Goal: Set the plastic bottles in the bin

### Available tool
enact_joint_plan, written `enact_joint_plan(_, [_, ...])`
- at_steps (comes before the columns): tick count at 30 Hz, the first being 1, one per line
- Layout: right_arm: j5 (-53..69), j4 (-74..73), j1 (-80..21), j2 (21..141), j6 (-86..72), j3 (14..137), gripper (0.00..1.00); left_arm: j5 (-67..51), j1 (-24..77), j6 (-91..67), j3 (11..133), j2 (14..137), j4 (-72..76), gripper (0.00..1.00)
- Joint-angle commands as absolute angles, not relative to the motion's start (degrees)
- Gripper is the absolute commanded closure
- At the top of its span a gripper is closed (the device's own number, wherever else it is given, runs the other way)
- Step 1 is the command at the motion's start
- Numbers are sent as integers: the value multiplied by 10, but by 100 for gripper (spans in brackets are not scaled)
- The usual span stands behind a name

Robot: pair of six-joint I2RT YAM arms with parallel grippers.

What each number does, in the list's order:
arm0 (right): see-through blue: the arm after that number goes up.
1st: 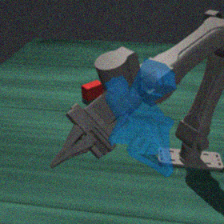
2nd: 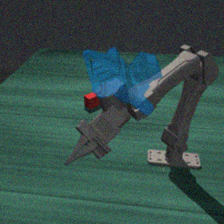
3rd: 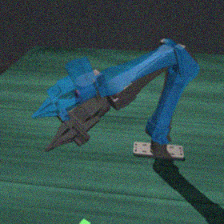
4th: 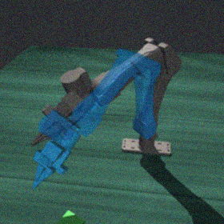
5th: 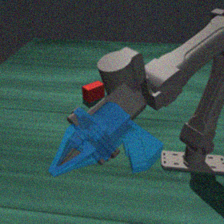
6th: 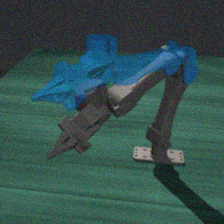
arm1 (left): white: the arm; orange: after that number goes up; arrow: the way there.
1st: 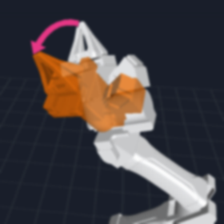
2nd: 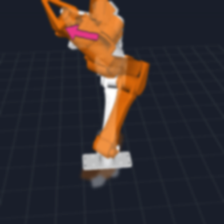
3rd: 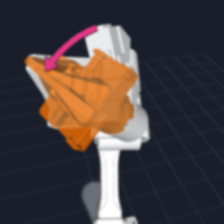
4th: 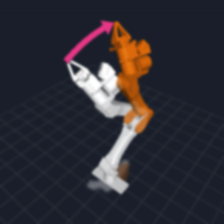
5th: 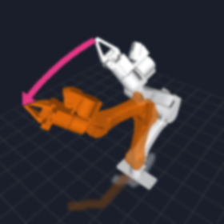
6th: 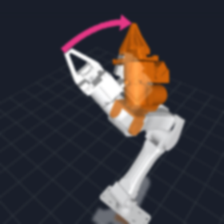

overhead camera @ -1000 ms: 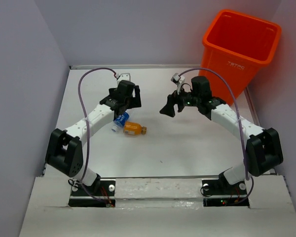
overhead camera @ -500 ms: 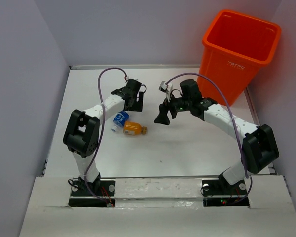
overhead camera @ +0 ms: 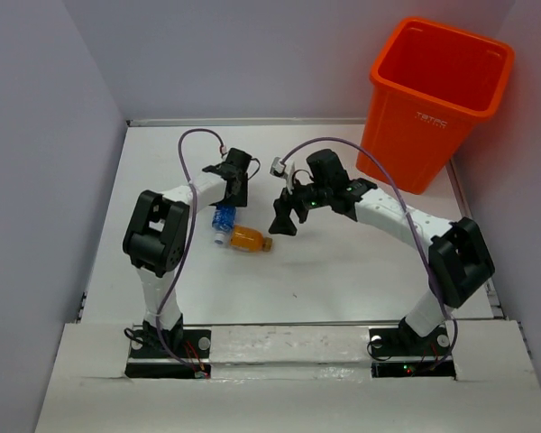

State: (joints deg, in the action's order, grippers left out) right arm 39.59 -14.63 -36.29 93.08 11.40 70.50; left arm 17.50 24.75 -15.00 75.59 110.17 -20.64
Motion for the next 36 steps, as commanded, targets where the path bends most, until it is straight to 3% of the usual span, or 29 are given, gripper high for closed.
enact_joint_plan(1, [372,-159,-395,983,133,743,7,163,234,-179,737,1017,-173,37])
enact_joint_plan(18, [181,-138,-519,1186,119,876,2,200,167,-168,731,762,-168,38])
enact_joint_plan(20, [176,-132,-519,1202,109,886,5,166,167,-167,716,716,-160,38])
enact_joint_plan(22, [158,-120,-519,1210,93,894,16,136,167,-169,666,673,-145,38])
enact_joint_plan(26, [123,-71,-519,1156,56,872,33,80,168,-177,598,608,-119,37])
enact_joint_plan(32, [-27,-62,-485,1016,66,894,41,3,168,-192,526,515,-98,37])
enact_joint_plan(36, [-104,-57,-358,937,61,954,41,-71,169,-209,488,467,-71,38])
